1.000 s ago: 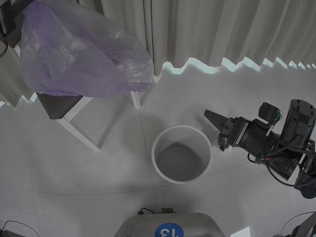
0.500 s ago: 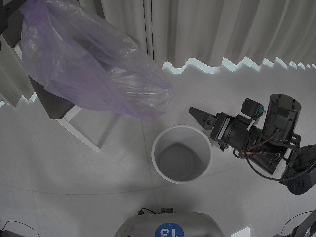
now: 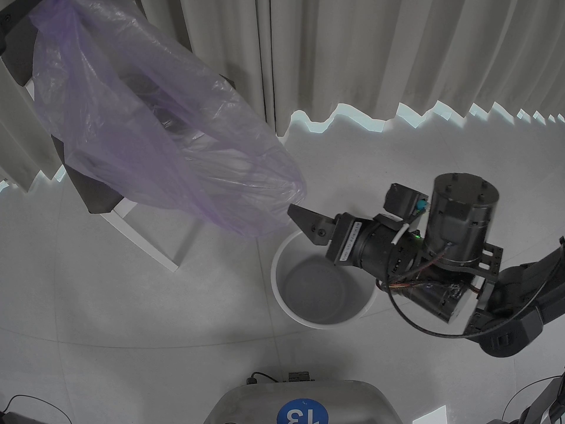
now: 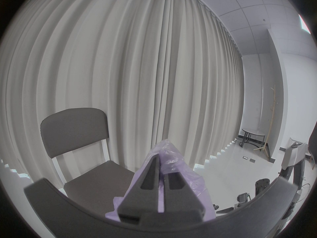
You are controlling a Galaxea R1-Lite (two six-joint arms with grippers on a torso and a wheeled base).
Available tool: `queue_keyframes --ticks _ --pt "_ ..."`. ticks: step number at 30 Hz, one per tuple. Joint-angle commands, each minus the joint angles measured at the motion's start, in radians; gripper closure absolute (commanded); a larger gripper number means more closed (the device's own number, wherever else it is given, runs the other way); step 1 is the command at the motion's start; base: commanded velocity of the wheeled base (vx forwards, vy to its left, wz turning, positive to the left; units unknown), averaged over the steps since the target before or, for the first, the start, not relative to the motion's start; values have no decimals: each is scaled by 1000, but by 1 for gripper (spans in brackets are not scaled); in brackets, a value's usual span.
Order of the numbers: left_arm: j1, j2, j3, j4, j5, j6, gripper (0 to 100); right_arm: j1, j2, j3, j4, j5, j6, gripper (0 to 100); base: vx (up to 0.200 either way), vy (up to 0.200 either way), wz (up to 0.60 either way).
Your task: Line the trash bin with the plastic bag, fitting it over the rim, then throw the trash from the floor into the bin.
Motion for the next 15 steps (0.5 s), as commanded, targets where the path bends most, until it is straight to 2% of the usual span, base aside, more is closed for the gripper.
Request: queue_keyframes --ticks 1,8,15 --pt "-1 -15 8 -1 0 0 100 -1 113 -78 0 12 1 0 0 0 0" --pt "1 -44 31 -1 0 -3 100 -1 218 -169 -5 18 7 0 0 0 0" --pt "1 -52 58 -2 -9 -23 100 3 271 -271 -2 33 55 0 0 0 0"
